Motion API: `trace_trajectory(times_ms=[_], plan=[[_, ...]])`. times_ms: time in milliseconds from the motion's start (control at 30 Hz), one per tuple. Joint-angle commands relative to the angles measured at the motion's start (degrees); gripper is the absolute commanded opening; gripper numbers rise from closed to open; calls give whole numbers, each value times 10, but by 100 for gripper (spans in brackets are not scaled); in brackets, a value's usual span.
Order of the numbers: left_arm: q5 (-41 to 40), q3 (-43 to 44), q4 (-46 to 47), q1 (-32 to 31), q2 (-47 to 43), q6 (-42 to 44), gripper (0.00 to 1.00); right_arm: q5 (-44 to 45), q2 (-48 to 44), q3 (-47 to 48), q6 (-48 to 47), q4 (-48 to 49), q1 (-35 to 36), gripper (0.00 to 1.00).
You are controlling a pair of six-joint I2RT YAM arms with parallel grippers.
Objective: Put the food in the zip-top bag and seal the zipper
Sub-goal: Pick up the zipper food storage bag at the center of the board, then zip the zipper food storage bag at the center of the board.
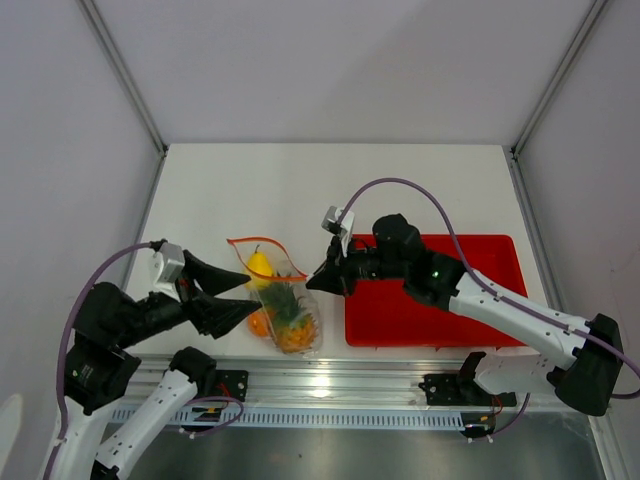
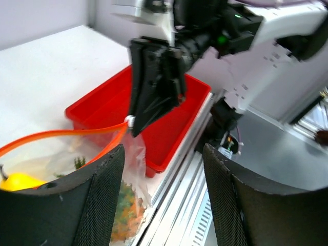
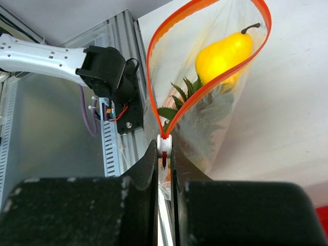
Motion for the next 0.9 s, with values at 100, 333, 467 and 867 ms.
trace_trajectory(times_ms=[100, 333, 467, 867], plan=[[141, -10, 46, -3, 36, 95, 67, -34, -1, 10, -3, 26, 5, 0], [202, -9, 93, -20, 98, 176, 74, -73, 3, 30, -21, 11, 5, 0], [242, 12, 82, -24, 155, 260, 75, -89, 4, 43, -36, -4, 6, 0], [330, 64, 43, -24, 340, 298, 77, -112, 15, 81, -71, -49, 6, 0]])
